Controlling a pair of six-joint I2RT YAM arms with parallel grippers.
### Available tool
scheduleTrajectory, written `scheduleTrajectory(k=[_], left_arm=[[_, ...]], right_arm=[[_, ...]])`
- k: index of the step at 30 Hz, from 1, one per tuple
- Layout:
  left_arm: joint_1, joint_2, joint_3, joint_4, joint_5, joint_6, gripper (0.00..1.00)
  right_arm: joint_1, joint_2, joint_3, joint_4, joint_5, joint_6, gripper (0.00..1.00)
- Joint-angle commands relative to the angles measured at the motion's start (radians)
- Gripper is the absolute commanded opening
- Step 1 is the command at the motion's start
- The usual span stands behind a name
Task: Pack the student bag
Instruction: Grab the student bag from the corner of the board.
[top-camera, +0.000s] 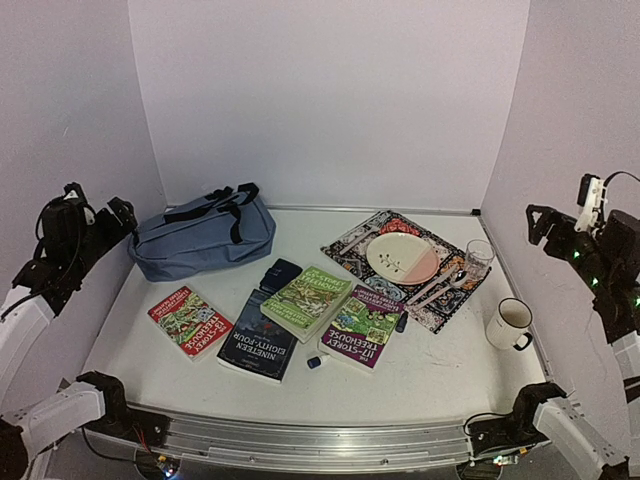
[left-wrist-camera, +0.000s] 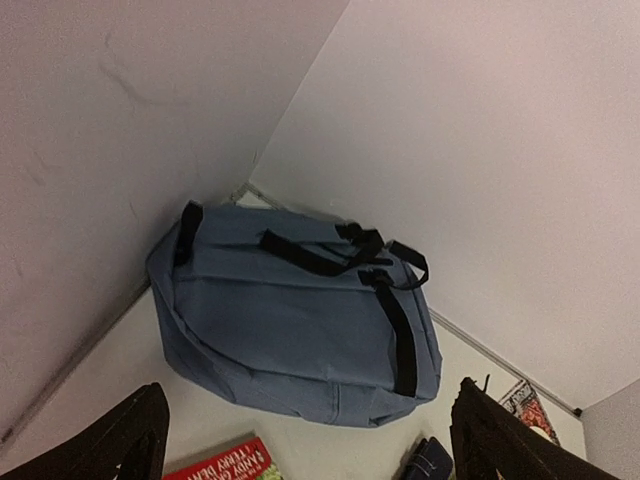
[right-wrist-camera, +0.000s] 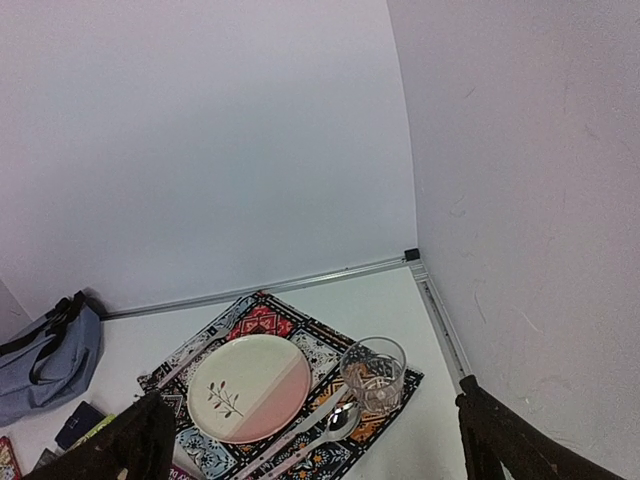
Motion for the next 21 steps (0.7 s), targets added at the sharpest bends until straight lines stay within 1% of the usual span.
scheduleTrajectory(k=[1, 6, 11, 13, 16, 21], left_arm=[[-0.003, 0.131, 0.028, 0.018, 0.066, -0.253, 0.99], [-0.004, 0.318, 0.032, 0.098, 0.134, -0.522, 0.99], [-0.021, 0.503, 0.029, 0.261, 0.18, -0.746, 0.99], [-0.043, 0.597, 0.054, 0.309, 0.175, -0.794, 0.99], [-0.073, 0.731, 0.106, 0.383, 0.181, -0.828, 0.99], [-0.084, 0.926, 0.196, 0.424, 0.187, -0.858, 0.99]], right_arm=[[0.001, 0.011, -0.027, 0.065, -0.064, -0.002, 0.98], [0.001, 0.011, -0.053, 0.078, -0.085, 0.003, 0.98], [0.001, 0.009, -0.082, 0.092, -0.109, 0.017, 0.98], [0.001, 0.009, -0.088, 0.095, -0.114, 0.019, 0.98], [0.001, 0.009, -0.093, 0.097, -0.121, 0.017, 0.98], [0.001, 0.0, -0.102, 0.096, -0.123, 0.015, 0.98]])
